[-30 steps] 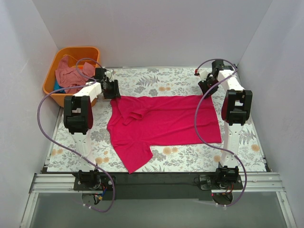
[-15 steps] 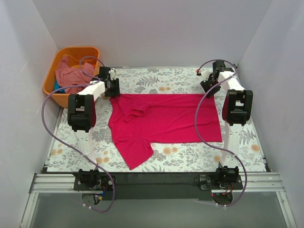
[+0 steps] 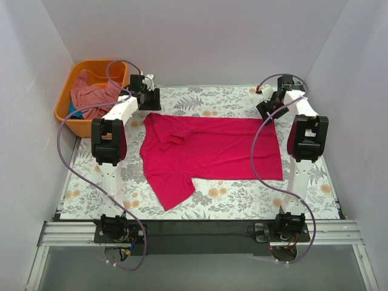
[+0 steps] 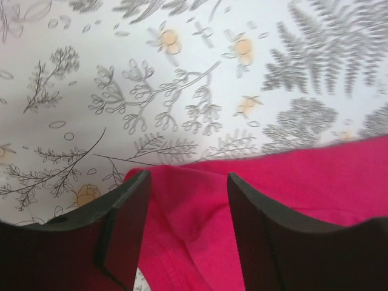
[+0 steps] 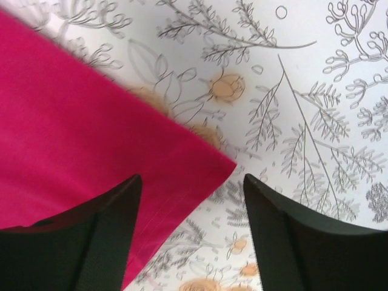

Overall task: Fold and stack the t-shirts
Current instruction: Fold the tshirt

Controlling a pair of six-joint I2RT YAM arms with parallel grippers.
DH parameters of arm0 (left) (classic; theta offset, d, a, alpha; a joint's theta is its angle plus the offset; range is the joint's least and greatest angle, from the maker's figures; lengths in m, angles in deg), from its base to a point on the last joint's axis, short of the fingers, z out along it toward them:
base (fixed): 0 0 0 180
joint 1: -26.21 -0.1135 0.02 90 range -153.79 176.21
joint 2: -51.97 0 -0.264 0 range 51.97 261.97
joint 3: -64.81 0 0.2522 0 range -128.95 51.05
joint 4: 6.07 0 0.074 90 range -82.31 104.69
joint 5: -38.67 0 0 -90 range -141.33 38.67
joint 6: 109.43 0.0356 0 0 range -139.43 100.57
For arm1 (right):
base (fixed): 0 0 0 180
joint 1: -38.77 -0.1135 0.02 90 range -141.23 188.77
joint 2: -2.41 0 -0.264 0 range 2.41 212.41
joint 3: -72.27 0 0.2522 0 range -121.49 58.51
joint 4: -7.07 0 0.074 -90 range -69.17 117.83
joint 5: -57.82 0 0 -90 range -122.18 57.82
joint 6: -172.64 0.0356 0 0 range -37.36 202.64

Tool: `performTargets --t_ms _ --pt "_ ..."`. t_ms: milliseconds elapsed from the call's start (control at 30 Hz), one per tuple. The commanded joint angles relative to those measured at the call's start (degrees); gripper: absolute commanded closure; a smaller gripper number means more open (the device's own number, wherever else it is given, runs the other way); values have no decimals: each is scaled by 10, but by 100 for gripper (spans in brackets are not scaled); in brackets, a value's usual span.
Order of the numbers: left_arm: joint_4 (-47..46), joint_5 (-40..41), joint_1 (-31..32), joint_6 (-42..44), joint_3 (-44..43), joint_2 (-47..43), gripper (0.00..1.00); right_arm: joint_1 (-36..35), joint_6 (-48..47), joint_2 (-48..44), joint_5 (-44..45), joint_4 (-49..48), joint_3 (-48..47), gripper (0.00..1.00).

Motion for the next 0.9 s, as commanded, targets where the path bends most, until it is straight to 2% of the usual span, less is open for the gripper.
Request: performTargets --t_ms 0,133,200,333,467,500,567,600,767,867 --pt "7 -71 5 32 -40 -103 47 2 -13 -119 -49 14 17 23" --pt "74 -151 7 82 -38 -178 32 2 -41 -202 -98 51 59 13" --pt "110 -192 7 106 -17 -204 31 1 -55 -245 -108 89 81 8" --pt "202 -270 7 191 76 -283 30 -1 -119 -312 -122 161 167 8" --pt "236 -299 7 242 193 -366 30 -5 -177 -391 -103 192 301 18" --pt "236 -311 7 243 235 -381 31 -6 -186 -420 -95 192 335 26" --pt "242 -322 7 254 264 -418 33 -11 -203 -448 -60 187 415 33" --pt "243 -324 7 254 280 -427 34 -12 -210 -467 -53 183 436 43" --pt "259 -324 9 284 342 -458 38 -16 -222 -505 -1 118 546 47" --pt "264 -313 12 302 367 -463 39 -20 -219 -506 8 99 569 46"
